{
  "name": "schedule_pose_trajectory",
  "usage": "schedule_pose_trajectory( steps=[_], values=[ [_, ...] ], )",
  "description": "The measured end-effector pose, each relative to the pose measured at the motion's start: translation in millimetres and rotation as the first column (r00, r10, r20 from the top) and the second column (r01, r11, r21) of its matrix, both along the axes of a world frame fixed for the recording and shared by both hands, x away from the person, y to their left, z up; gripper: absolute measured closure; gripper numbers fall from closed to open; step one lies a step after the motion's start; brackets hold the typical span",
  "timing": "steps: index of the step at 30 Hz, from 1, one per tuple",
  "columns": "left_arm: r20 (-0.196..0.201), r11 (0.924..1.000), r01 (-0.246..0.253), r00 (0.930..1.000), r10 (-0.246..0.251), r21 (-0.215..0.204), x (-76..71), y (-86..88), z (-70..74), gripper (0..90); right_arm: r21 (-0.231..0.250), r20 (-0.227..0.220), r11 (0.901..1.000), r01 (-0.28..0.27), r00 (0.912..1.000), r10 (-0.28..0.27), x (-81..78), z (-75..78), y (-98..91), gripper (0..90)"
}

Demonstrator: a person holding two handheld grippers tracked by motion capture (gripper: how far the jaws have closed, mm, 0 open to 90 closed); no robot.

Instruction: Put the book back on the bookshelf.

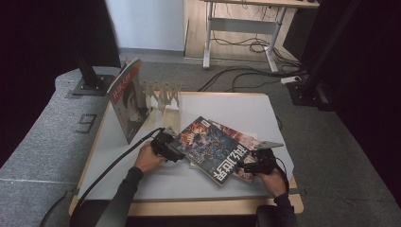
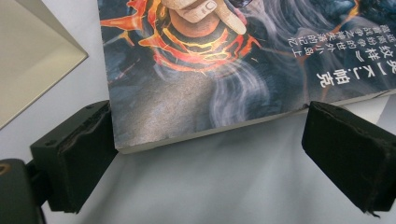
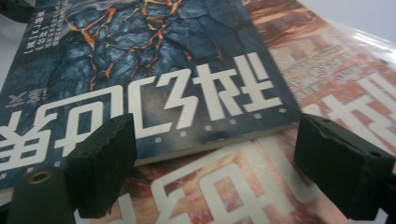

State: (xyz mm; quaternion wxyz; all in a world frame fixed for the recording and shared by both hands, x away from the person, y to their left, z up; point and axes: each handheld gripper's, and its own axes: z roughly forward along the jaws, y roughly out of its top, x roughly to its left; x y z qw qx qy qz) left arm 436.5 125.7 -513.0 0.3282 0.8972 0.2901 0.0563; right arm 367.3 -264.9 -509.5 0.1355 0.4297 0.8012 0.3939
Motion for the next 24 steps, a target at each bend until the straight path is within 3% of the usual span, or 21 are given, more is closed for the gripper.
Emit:
schedule_pose_trajectory(
  steps=[6,13,19,24],
  values=[
    [-0.022,0.9999,-0.006,0.9997,0.006,0.009,-2.4,-1.4,-0.6,4.0,-0.002,0.0,1.0,0.002,1.0,-0.002,2.7,-1.0,6.1,11.1],
    [-0.012,0.997,0.026,0.9996,-0.026,0.073,-15.1,-10.4,-6.2,4.0,-0.007,0.004,0.9999,0.013,0.9999,-0.013,13.5,-1.3,4.1,10.9],
    [-0.027,0.9977,0.045,0.9987,-0.044,0.05,-27.0,-11.3,-5.2,3.4,-0.023,0.002,0.9993,0.03,0.9995,-0.03,30.8,-0.5,4.1,9.2],
    [-0.037,0.9978,0.065,0.9972,-0.065,0.006,-42.3,-14.2,-2.6,3.7,-0.029,-0.003,0.9988,0.039,0.9992,-0.039,46.9,-0.1,4.1,8.5]
  ],
)
